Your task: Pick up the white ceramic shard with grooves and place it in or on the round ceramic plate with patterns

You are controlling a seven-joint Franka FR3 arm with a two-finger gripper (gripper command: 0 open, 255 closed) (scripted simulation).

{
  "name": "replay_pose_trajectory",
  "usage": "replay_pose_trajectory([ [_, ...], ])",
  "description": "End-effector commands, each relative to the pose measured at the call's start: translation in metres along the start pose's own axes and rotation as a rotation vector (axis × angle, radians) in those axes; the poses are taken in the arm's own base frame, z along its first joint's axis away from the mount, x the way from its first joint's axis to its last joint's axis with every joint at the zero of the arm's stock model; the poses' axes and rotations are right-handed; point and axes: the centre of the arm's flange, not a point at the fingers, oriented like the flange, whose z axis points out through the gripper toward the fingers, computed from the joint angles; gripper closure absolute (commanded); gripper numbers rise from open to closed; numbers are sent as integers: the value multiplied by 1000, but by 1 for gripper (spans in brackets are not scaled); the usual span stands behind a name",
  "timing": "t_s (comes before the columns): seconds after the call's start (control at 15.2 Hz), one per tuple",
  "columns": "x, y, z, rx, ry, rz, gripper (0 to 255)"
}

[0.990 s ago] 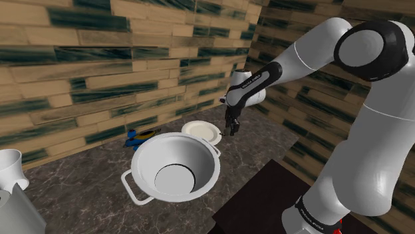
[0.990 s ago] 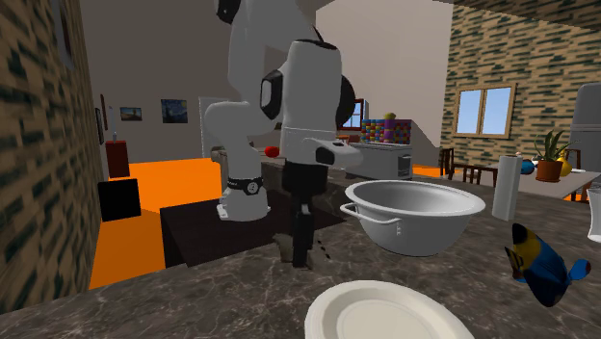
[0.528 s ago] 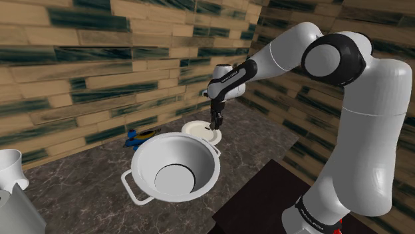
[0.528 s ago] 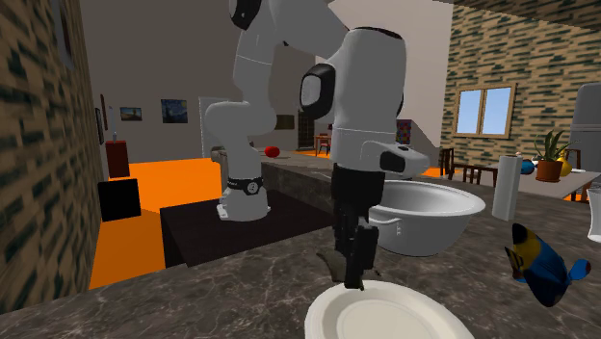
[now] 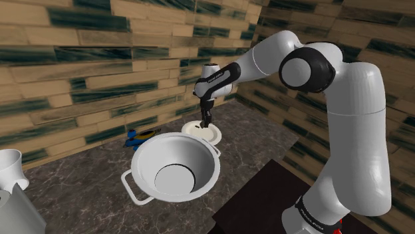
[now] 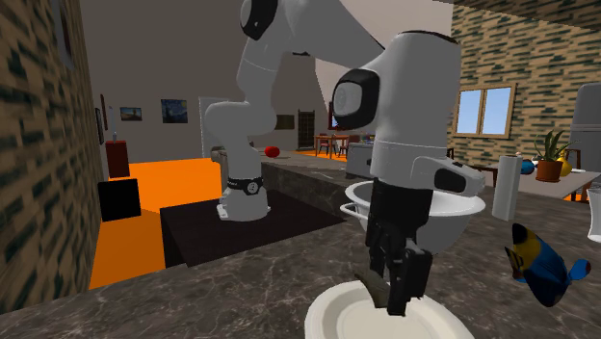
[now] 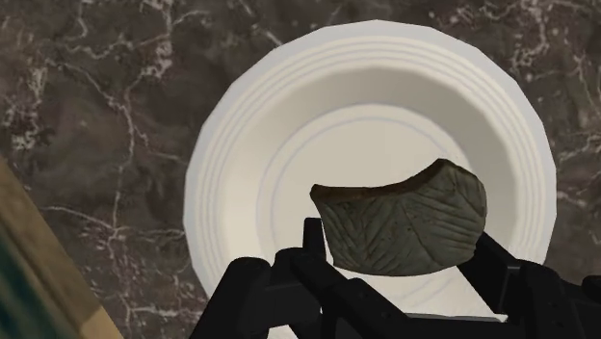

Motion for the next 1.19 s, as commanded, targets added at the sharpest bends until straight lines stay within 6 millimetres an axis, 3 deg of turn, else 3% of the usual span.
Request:
replay_pose_trajectory([
  [0.0,1,1,10,0,0,0,255],
  [0.53,5,2,56,0,0,0,255],
  [1.06,5,2,56,0,0,0,255],
  [1.12,5,2,56,0,0,0,0],
])
